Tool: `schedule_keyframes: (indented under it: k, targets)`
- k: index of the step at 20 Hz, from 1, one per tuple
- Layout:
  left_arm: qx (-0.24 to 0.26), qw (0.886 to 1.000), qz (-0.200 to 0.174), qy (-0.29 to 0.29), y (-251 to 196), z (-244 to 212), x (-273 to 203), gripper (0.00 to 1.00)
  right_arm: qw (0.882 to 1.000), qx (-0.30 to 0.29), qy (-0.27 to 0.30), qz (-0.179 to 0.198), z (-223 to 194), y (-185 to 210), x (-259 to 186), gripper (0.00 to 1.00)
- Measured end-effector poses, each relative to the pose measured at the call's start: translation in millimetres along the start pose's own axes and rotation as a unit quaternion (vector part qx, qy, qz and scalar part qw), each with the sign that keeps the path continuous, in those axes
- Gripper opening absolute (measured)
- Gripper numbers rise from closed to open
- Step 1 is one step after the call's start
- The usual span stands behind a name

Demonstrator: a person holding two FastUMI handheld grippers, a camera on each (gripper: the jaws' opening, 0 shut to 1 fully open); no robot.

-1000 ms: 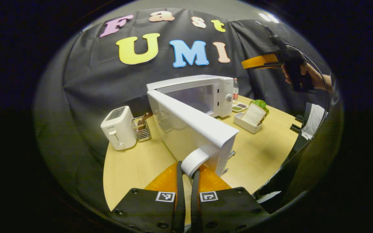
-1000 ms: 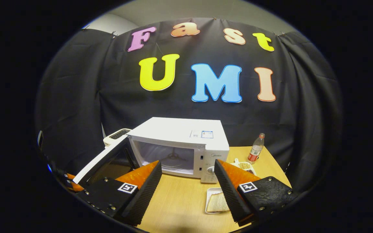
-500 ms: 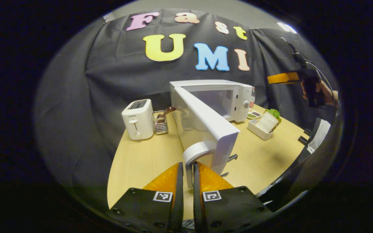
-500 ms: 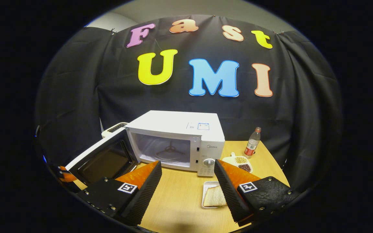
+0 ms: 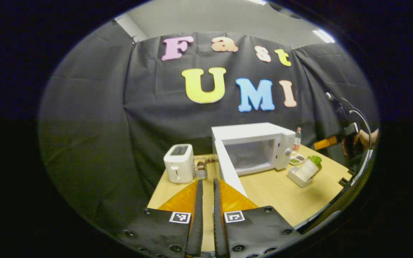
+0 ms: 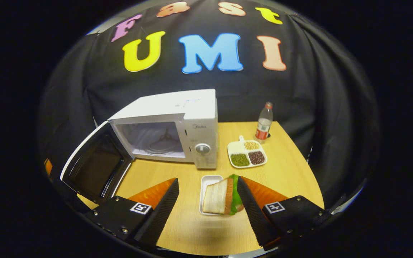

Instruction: Open the microwave oven with the left hand, put the food in, and close the microwave oven.

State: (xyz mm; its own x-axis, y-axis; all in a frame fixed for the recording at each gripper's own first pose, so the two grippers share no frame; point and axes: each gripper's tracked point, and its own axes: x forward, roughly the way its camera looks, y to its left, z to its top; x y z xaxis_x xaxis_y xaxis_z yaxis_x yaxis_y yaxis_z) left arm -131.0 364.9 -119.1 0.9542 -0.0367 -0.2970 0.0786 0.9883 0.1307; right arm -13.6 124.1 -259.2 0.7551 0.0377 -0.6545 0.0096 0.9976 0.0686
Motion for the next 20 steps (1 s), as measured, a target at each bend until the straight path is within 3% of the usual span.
schedule_keyframes:
  k: [3, 5, 6, 8, 10, 18, 19, 20]
  targets:
    - [-0.015, 0.999, -0.001, -0.049, -26, 52, 23, 0.65, 0.997, 0.045, 0.055, -0.009, -28, -32, 16, 0.95]
    - [-0.03, 0.997, -0.014, -0.067, -47, 73, 35, 0.94, 0.994, 0.065, 0.093, 0.005, -51, -42, 31, 0.95]
    - [-0.038, 0.996, -0.02, -0.075, -55, 81, 44, 1.0, 0.991, 0.075, 0.109, 0.008, -62, -46, 39, 0.94]
    - [-0.044, 0.995, -0.032, -0.084, -74, 91, 62, 0.94, 0.987, 0.09, 0.129, 0.013, -78, -52, 51, 0.89]
    - [-0.047, 0.993, -0.047, -0.093, -94, 102, 73, 1.0, 0.984, 0.106, 0.139, 0.034, -85, -48, 58, 0.89]
    - [-0.031, 0.995, -0.057, -0.079, -126, 101, 86, 1.0, 0.972, 0.14, 0.173, 0.07, -102, -33, 85, 0.86]
    - [-0.034, 0.995, -0.056, -0.075, -126, 99, 85, 1.0, 0.969, 0.159, 0.173, 0.077, -100, -28, 86, 0.68]
    - [-0.036, 0.995, -0.056, -0.07, -126, 94, 84, 1.0, 0.967, 0.171, 0.167, 0.083, -96, -27, 83, 0.58]
